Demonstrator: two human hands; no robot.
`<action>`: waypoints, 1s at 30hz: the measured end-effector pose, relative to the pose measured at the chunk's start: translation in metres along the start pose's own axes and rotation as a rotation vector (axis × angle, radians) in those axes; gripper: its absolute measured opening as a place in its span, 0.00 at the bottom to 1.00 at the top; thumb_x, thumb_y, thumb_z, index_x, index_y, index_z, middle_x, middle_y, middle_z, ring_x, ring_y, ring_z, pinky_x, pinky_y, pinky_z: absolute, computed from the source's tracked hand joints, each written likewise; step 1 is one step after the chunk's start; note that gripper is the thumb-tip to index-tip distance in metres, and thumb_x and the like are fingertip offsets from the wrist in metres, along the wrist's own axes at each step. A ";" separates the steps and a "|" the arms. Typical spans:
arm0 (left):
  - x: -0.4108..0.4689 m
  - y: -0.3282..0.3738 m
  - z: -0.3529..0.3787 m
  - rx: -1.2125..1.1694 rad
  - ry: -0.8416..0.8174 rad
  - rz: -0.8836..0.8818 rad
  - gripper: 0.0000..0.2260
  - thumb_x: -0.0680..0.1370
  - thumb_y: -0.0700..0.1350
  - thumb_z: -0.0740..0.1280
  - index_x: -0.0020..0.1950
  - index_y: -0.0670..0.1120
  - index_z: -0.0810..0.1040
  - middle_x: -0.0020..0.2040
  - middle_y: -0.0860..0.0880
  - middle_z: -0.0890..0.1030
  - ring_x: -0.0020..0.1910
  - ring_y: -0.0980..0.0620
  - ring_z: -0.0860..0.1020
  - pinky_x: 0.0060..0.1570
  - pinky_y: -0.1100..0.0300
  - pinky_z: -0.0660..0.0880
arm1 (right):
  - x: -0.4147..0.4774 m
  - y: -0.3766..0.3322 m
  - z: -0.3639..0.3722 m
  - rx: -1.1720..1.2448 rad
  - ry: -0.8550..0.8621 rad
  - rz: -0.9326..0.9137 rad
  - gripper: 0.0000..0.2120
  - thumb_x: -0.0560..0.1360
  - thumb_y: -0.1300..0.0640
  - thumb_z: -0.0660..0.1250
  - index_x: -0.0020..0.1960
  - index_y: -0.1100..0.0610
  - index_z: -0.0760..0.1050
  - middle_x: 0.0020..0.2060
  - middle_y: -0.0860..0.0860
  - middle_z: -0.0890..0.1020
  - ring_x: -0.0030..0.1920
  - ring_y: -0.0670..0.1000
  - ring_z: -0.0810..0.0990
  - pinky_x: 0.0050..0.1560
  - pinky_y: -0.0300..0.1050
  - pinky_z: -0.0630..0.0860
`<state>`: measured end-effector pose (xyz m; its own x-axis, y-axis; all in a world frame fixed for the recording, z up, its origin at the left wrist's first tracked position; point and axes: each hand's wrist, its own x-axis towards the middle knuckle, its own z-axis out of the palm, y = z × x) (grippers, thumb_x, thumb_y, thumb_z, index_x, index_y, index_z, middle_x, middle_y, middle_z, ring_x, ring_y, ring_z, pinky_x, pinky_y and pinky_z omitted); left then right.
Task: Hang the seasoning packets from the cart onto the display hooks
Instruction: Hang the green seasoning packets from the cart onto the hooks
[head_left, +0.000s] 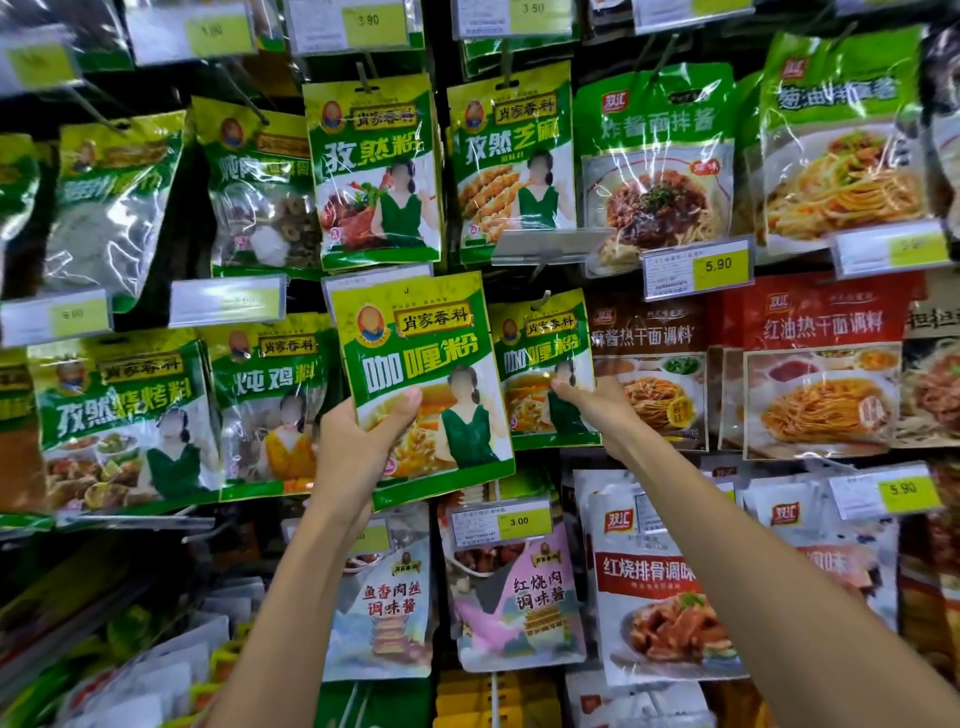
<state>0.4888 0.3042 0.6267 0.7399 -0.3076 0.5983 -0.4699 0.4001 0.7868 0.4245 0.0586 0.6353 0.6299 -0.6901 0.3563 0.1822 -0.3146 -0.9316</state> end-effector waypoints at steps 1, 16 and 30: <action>-0.001 -0.001 0.001 -0.002 -0.003 -0.005 0.17 0.64 0.53 0.74 0.50 0.50 0.80 0.48 0.48 0.85 0.52 0.46 0.82 0.57 0.43 0.76 | -0.002 0.001 -0.003 -0.017 0.025 -0.023 0.22 0.77 0.53 0.68 0.66 0.65 0.71 0.61 0.59 0.77 0.62 0.57 0.75 0.56 0.47 0.69; -0.020 -0.011 0.066 0.032 -0.169 -0.003 0.14 0.66 0.58 0.73 0.47 0.52 0.82 0.45 0.49 0.86 0.48 0.46 0.83 0.54 0.41 0.77 | -0.086 -0.028 -0.005 0.231 -0.098 -0.166 0.26 0.76 0.46 0.66 0.58 0.71 0.75 0.57 0.67 0.78 0.58 0.60 0.78 0.62 0.57 0.74; 0.061 0.038 0.024 1.086 0.519 0.993 0.13 0.81 0.43 0.60 0.60 0.38 0.76 0.54 0.39 0.79 0.54 0.41 0.76 0.53 0.53 0.71 | -0.073 -0.020 -0.029 0.223 -0.059 -0.169 0.16 0.78 0.54 0.66 0.35 0.61 0.71 0.39 0.57 0.78 0.43 0.50 0.79 0.46 0.43 0.71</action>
<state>0.5049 0.2797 0.6967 -0.0951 0.1044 0.9900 -0.7933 -0.6087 -0.0120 0.3533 0.0961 0.6302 0.6180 -0.5989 0.5093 0.4457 -0.2668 -0.8545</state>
